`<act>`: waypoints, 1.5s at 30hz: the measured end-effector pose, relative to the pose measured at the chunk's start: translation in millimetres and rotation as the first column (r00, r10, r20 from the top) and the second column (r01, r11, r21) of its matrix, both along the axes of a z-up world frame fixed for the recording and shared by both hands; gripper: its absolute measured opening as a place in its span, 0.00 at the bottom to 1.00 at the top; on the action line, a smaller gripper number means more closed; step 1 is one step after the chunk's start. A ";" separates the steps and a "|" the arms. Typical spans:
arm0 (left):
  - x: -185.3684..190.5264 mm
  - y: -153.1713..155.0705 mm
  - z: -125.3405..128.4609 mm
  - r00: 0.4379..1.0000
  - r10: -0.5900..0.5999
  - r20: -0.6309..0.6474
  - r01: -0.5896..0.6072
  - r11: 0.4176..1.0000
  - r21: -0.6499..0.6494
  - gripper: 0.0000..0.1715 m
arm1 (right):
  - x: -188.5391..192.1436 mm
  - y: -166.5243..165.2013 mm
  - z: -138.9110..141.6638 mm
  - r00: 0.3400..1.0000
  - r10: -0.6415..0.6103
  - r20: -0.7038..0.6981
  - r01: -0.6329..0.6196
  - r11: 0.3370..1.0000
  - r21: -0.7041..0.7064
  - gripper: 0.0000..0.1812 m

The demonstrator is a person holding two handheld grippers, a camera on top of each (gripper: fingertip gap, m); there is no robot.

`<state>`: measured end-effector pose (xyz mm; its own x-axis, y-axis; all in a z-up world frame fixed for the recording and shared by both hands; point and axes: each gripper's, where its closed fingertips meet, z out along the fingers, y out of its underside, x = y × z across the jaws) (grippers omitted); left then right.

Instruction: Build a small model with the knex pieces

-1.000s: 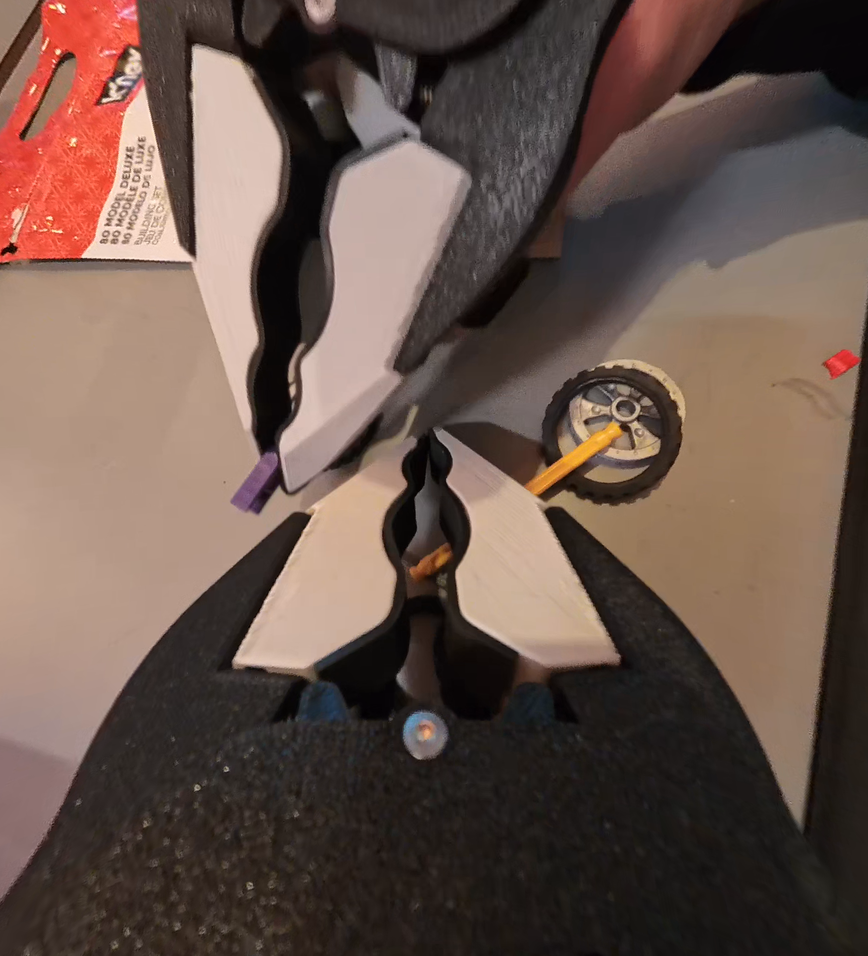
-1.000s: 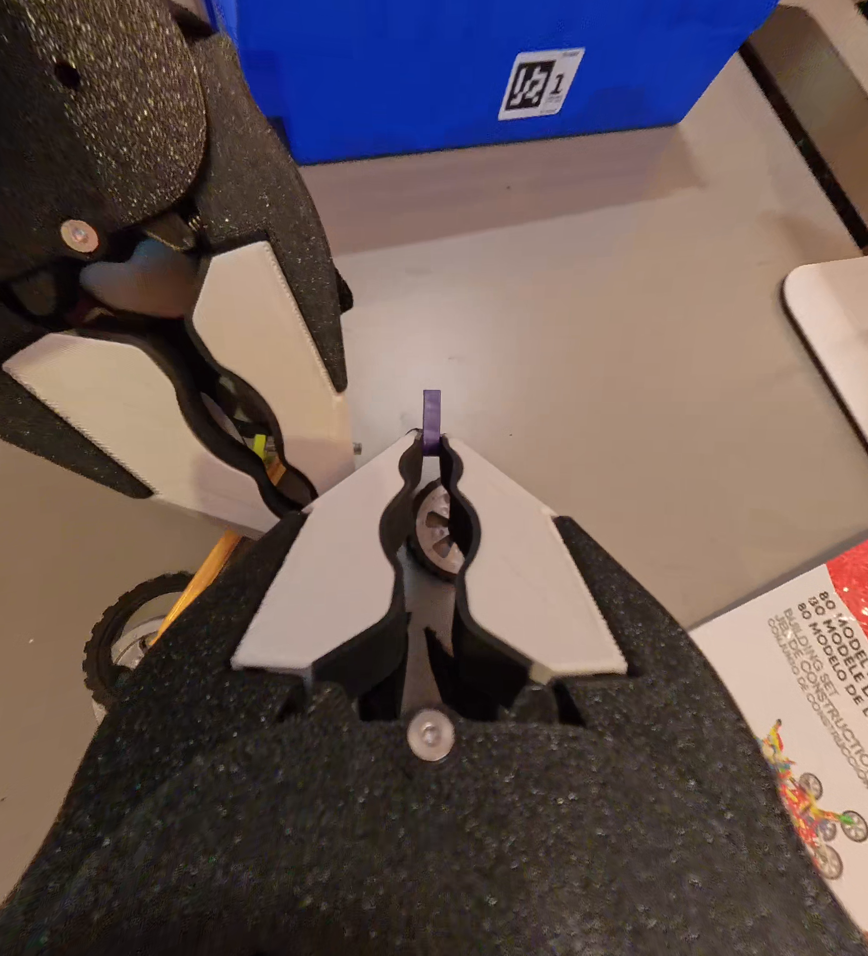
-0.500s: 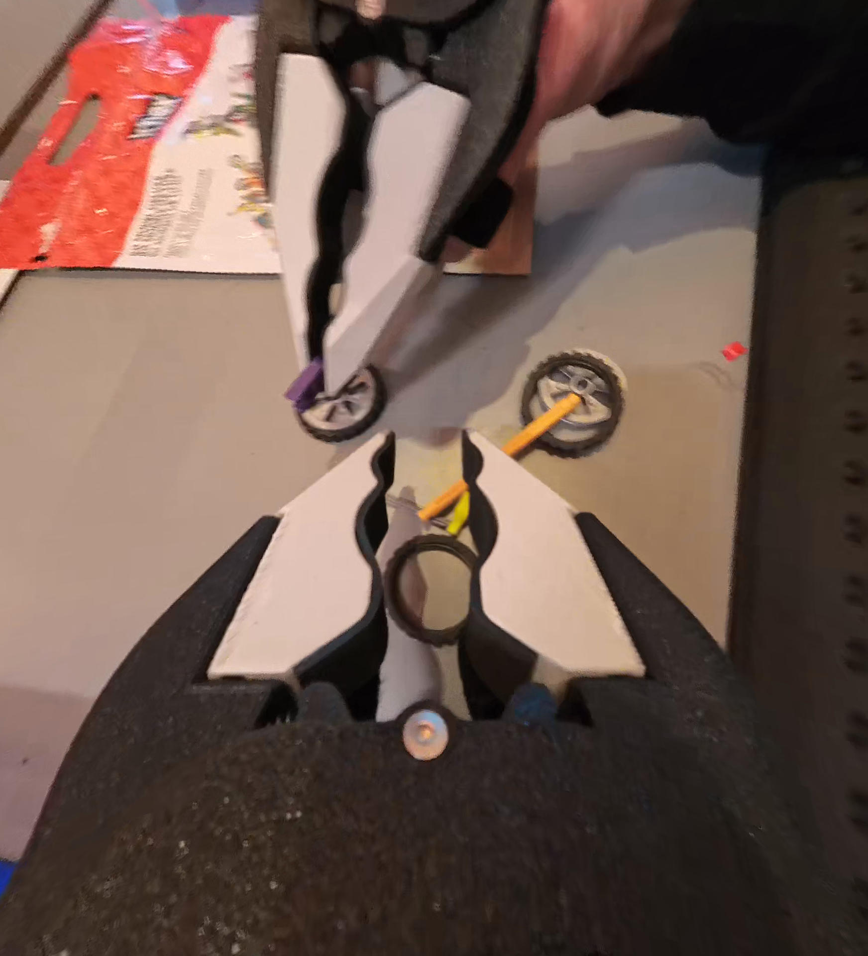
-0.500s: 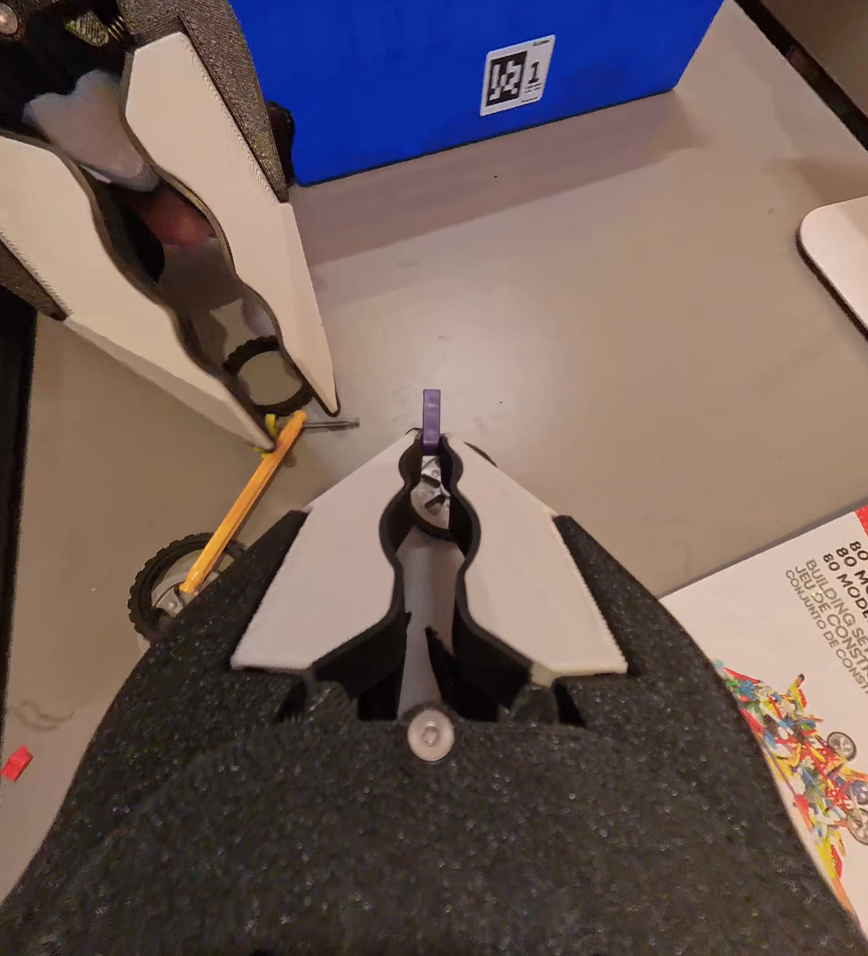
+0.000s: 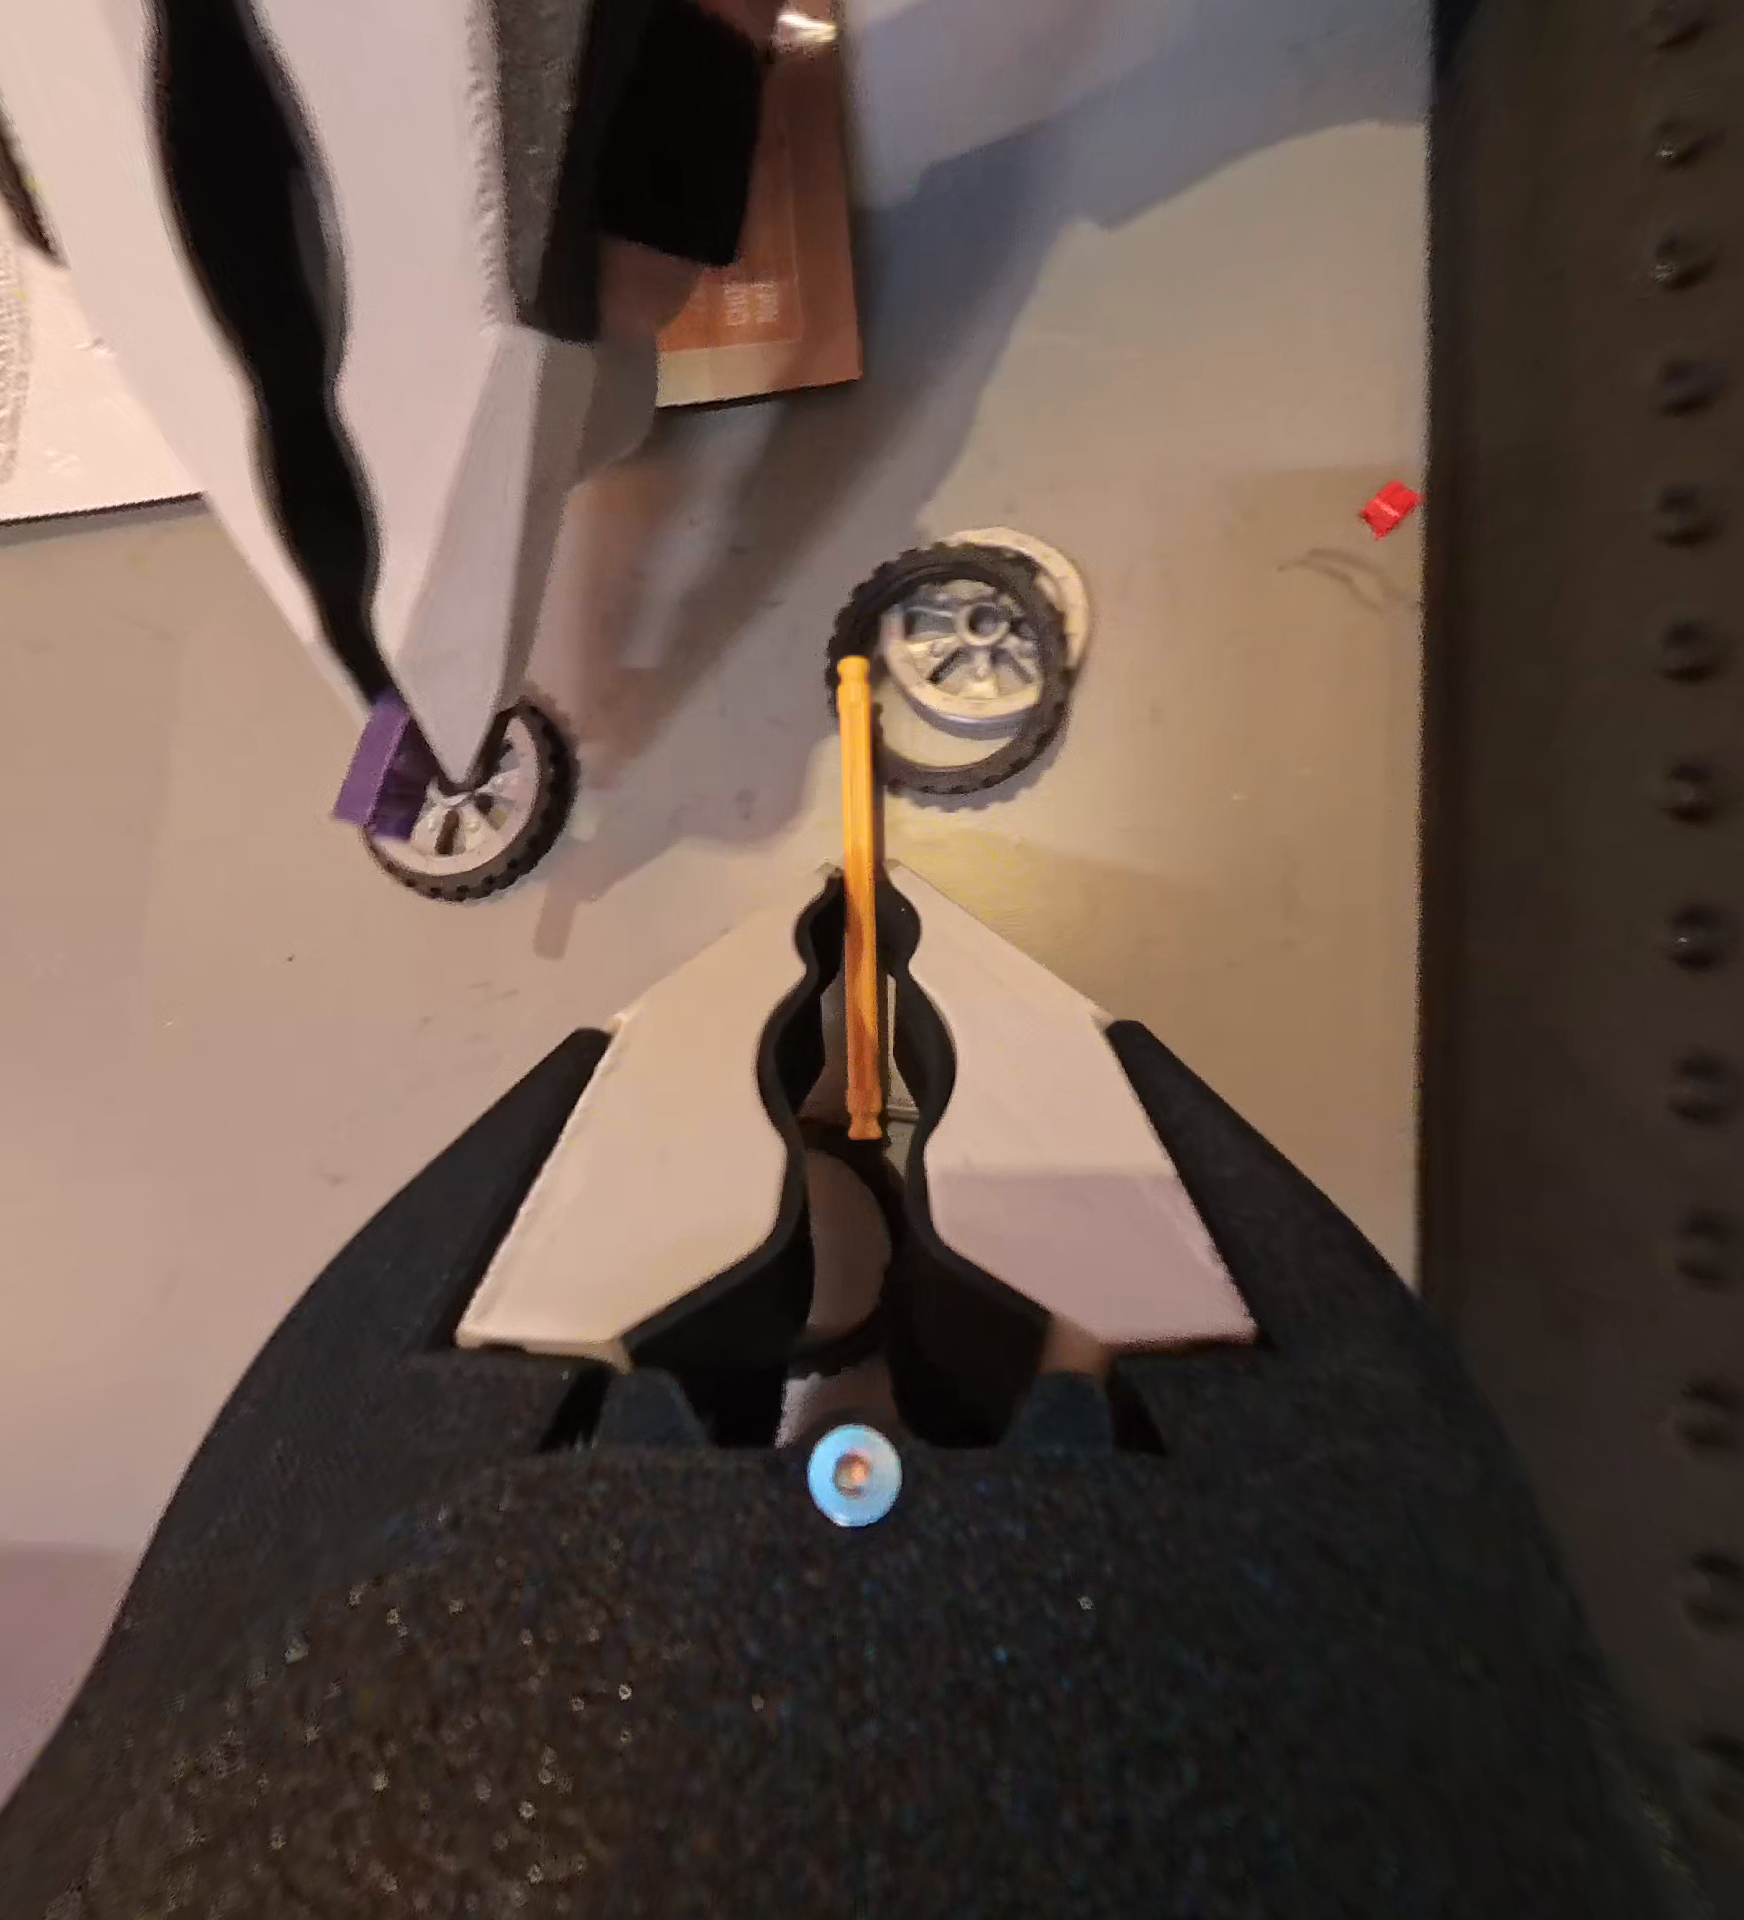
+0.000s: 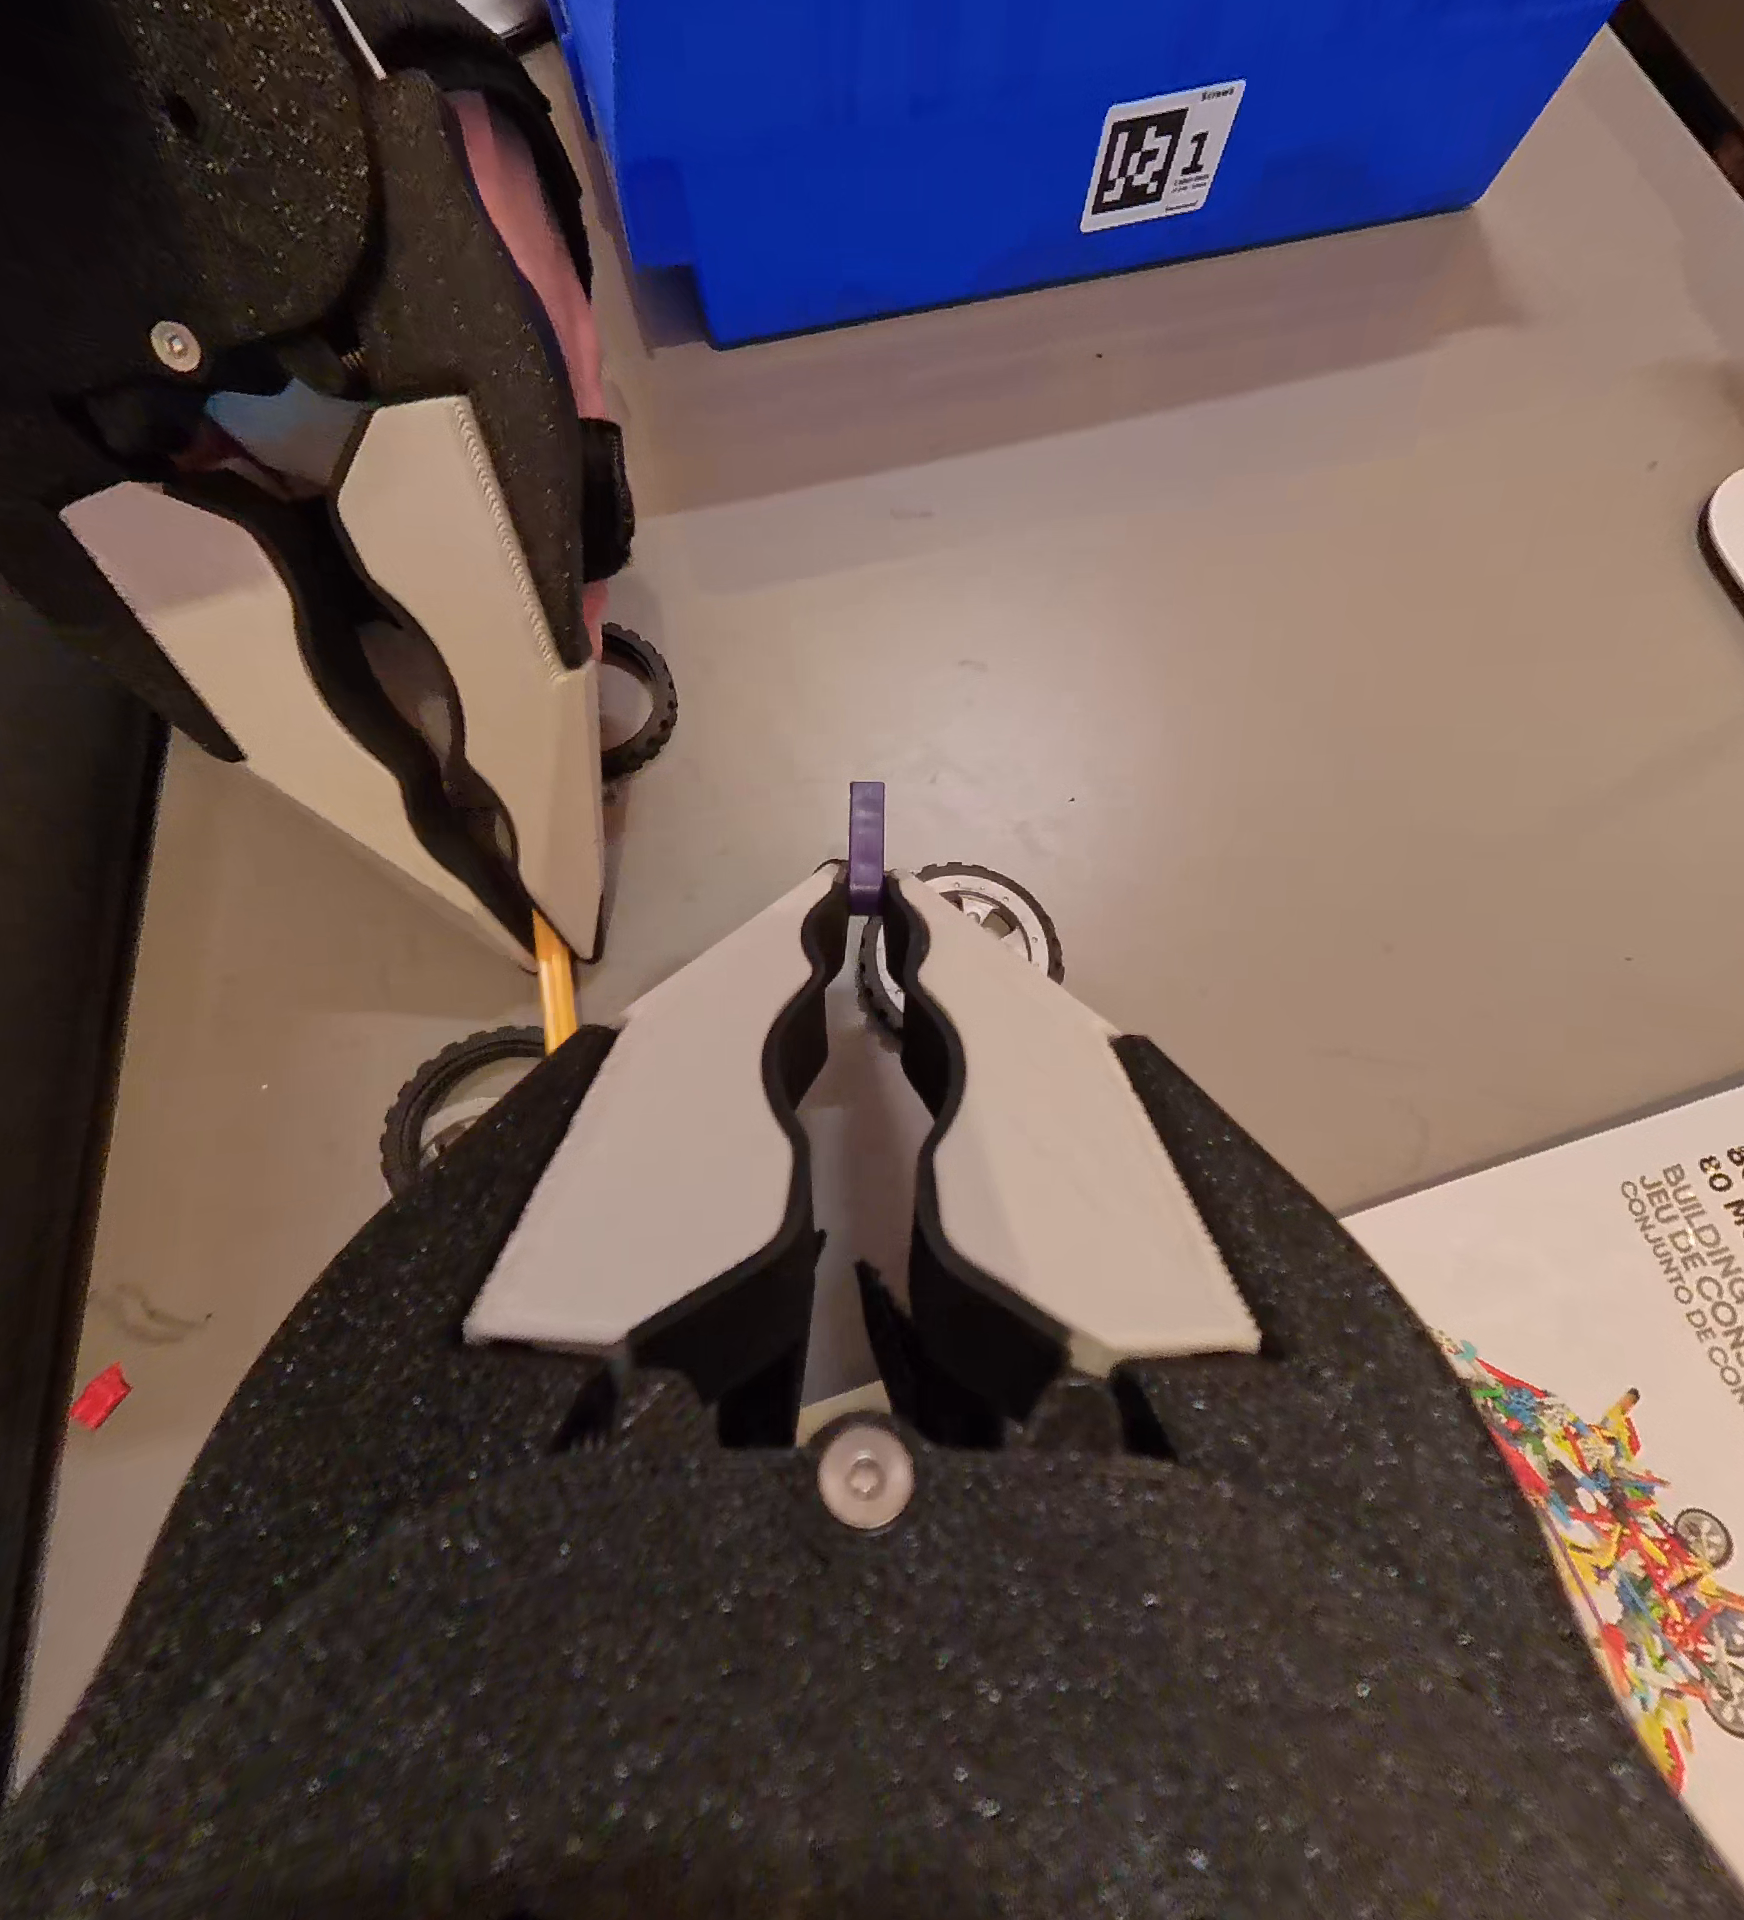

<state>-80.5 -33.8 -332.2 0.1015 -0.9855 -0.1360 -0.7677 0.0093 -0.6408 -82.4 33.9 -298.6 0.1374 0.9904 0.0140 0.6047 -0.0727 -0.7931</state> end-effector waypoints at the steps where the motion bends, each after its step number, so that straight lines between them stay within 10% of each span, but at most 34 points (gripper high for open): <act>1: -1.6 5.1 1.9 1.000 0.028 0.009 -0.028 1.000 0.006 0.02 | 0.3 0.3 0.2 1.000 -0.001 -0.002 0.001 1.000 -0.001 0.03; 13: -19.0 48.5 24.5 0.919 0.344 0.194 -0.315 0.934 -0.166 0.02 | 14.2 20.4 12.1 0.994 -0.097 -0.043 0.098 0.995 0.017 0.03; 23: -24.9 39.6 -0.1 0.976 0.219 -0.023 -0.218 0.976 0.019 0.02 | 14.8 -31.3 -23.0 0.973 0.163 0.161 -0.163 0.987 -0.016 0.03; 33: -27.7 39.7 2.9 0.978 0.208 -0.019 -0.207 0.977 0.041 0.02 | 5.1 -39.5 -27.7 0.917 0.193 0.350 -0.308 0.899 0.311 0.13; 45: -19.6 41.7 8.6 0.978 0.210 0.006 -0.210 0.976 0.066 0.02 | 8.1 -34.5 -19.9 0.951 0.170 0.259 -0.237 0.938 0.252 0.11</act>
